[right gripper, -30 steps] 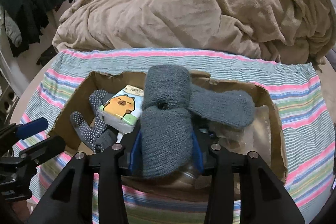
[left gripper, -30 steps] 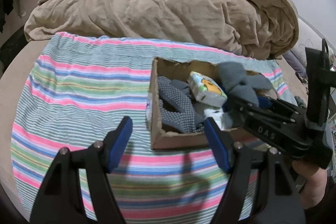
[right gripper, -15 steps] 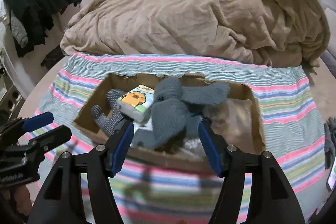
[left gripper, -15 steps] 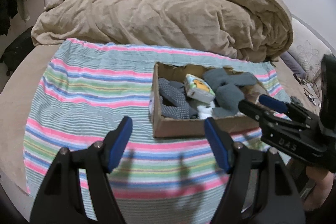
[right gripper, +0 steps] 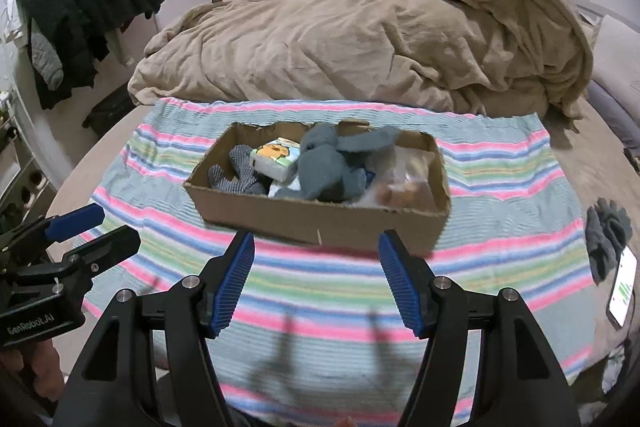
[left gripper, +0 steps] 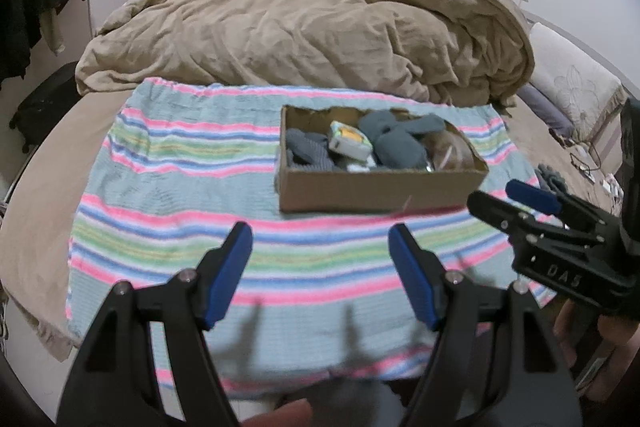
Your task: Organize objects
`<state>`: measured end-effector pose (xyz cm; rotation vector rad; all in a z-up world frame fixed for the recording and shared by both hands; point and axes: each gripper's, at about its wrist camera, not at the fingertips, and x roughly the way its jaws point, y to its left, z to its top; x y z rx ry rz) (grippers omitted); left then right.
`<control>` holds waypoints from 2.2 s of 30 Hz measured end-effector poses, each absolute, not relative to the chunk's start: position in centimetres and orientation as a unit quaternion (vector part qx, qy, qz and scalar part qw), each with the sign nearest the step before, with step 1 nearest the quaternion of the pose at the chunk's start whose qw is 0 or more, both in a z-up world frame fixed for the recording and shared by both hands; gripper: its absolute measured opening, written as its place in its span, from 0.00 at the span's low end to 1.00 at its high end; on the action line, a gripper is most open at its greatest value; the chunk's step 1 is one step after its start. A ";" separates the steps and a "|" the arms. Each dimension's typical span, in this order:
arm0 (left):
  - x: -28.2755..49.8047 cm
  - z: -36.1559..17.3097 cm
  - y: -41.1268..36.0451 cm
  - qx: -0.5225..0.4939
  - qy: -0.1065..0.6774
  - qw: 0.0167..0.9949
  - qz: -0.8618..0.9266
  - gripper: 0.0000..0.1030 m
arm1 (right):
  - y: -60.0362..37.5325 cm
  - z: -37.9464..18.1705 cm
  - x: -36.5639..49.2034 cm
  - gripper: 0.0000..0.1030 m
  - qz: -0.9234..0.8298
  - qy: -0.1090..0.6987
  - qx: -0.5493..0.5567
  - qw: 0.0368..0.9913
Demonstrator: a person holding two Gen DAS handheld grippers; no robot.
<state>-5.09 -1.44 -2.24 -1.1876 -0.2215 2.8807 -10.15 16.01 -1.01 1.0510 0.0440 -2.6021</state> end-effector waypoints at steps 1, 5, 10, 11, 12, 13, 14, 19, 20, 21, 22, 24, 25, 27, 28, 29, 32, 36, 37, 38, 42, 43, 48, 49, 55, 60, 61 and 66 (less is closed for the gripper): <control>-4.8 -2.3 -1.3 -0.382 -0.069 0.007 0.922 0.70 | 16.2 -1.0 -9.8 0.66 -0.914 0.014 0.369 0.167; -3.6 -2.6 -0.7 -0.384 -0.060 0.003 0.921 0.89 | 16.8 -1.2 -8.1 0.66 -0.912 0.009 0.373 0.168; -2.8 -2.9 -0.2 -0.387 -0.052 -0.004 0.921 0.91 | 17.6 -1.6 -6.7 0.66 -0.910 -0.007 0.379 0.169; -2.7 -2.9 -0.1 -0.385 -0.050 -0.006 0.921 0.92 | 17.6 -1.6 -6.5 0.66 -0.909 -0.007 0.380 0.169; -2.6 -2.8 -0.1 -0.385 -0.048 -0.006 0.922 0.93 | 17.6 -1.7 -6.3 0.66 -0.909 -0.006 0.381 0.170; -2.5 -2.8 0.0 -0.385 -0.045 -0.006 0.922 0.93 | 17.5 -1.7 -6.1 0.66 -0.908 -0.005 0.381 0.172; -2.5 -2.7 0.1 -0.385 -0.044 -0.007 0.922 0.93 | 17.5 -1.8 -5.9 0.66 -0.908 -0.004 0.381 0.173; -2.4 -2.8 0.3 -0.389 -0.042 -0.006 0.920 0.93 | 17.7 -2.0 -5.4 0.67 -0.907 -0.005 0.381 0.177; -2.4 -2.8 0.3 -0.390 -0.042 -0.005 0.920 0.93 | 17.7 -2.1 -5.4 0.67 -0.907 -0.004 0.382 0.178; -2.4 -2.8 0.3 -0.390 -0.042 -0.005 0.920 0.93 | 17.7 -2.1 -5.4 0.70 -0.907 -0.004 0.382 0.177; -2.5 -2.8 0.4 -0.391 -0.042 -0.005 0.919 0.93 | 17.8 -2.2 -5.4 0.77 -0.907 -0.004 0.382 0.177; -2.5 -2.8 0.5 -0.392 -0.042 -0.005 0.919 0.93 | 17.8 -2.2 -5.4 0.81 -0.907 -0.005 0.380 0.179; -2.6 -2.8 0.5 -0.392 -0.042 -0.005 0.919 0.93 | 17.8 -2.1 -5.5 0.81 -0.908 -0.005 0.379 0.179; -2.6 -2.8 0.5 -0.392 -0.042 -0.004 0.919 0.93 | 17.9 -2.2 -5.6 0.81 -0.909 -0.003 0.378 0.176; -2.7 -2.8 0.5 -0.392 -0.042 -0.004 0.919 0.93 | 17.9 -2.2 -5.7 0.81 -0.909 -0.003 0.378 0.175; -2.7 -2.8 0.5 -0.392 -0.042 -0.004 0.919 0.93 | 18.0 -2.2 -5.8 0.81 -0.909 -0.003 0.379 0.174; -2.8 -2.9 0.5 -0.394 -0.044 -0.005 0.918 0.93 | 18.2 -2.2 -5.9 0.81 -0.909 -0.004 0.379 0.171; -2.7 -2.9 0.3 -0.393 -0.047 -0.006 0.918 0.93 | 18.3 -2.3 -6.0 0.81 -0.910 -0.003 0.379 0.170; -2.7 -2.9 0.2 -0.392 -0.047 -0.007 0.919 0.93 | 18.3 -2.3 -6.0 0.81 -0.910 -0.003 0.379 0.170; -2.7 -2.8 0.2 -0.391 -0.048 -0.008 0.919 0.93 | 18.3 -2.3 -6.0 0.81 -0.910 -0.003 0.379 0.170; -2.7 -2.8 0.1 -0.390 -0.049 -0.010 0.920 0.93 | 18.3 -2.3 -6.1 0.81 -0.910 -0.003 0.379 0.171; -2.7 -2.8 0.1 -0.390 -0.050 -0.009 0.919 0.93 | 18.3 -2.3 -6.1 0.81 -0.910 -0.003 0.379 0.170; -2.7 -2.9 0.0 -0.391 -0.052 -0.008 0.919 0.93 | 18.3 -2.3 -6.0 0.81 -0.910 -0.002 0.379 0.169; -2.7 -2.9 0.0 -0.391 -0.052 -0.008 0.919 0.93 | 18.3 -2.3 -6.0 0.81 -0.910 -0.003 0.379 0.169; -2.8 -2.8 -0.1 -0.391 -0.057 -0.009 0.918 0.93 | 18.4 -2.2 -6.3 0.81 -0.910 -0.003 0.379 0.166; -2.9 -2.9 -0.1 -0.396 -0.064 -0.005 0.916 0.93 | 18.3 -1.9 -6.4 0.81 -0.911 -0.001 0.378 0.164; -2.8 -2.9 -0.2 -0.396 -0.066 -0.004 0.916 0.93 | 18.3 -2.0 -6.4 0.81 -0.911 -0.001 0.378 0.164; -2.6 -2.8 -0.5 -0.395 -0.070 -0.008 0.916 0.93 | 18.2 -1.7 -6.3 0.81 -0.913 -0.001 0.375 0.161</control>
